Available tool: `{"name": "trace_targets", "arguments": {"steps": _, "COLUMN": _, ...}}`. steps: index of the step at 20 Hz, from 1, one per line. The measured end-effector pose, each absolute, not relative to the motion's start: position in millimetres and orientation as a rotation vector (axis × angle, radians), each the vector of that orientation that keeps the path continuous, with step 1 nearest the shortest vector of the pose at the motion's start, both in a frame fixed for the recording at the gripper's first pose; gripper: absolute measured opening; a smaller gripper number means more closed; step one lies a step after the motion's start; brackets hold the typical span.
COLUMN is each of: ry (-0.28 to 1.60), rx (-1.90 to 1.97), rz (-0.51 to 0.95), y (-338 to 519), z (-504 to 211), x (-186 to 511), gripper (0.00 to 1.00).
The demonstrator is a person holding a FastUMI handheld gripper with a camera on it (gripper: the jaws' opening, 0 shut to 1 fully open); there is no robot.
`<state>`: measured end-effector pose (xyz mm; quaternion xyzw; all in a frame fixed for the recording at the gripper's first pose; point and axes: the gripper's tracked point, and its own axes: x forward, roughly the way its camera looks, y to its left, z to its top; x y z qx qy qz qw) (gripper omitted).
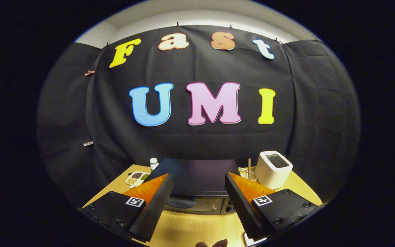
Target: Open the toaster oven, put the food inside, and close the toaster oven door.
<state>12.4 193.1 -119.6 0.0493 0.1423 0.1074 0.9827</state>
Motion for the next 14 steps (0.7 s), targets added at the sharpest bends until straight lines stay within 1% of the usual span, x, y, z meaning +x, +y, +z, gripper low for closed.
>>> {"name": "trace_targets", "arguments": {"steps": 3, "ry": 0.383, "rx": 0.096, "rz": 0.227, "y": 221, "z": -162, "x": 19, "gripper": 0.99}}
{"name": "trace_targets", "arguments": {"steps": 8, "ry": 0.508, "rx": 0.086, "rz": 0.204, "y": 249, "z": -219, "x": 37, "gripper": 0.99}}
{"name": "trace_targets", "arguments": {"steps": 14, "ry": 0.599, "rx": 0.069, "rz": 0.161, "y": 265, "z": -258, "x": 55, "gripper": 0.99}}
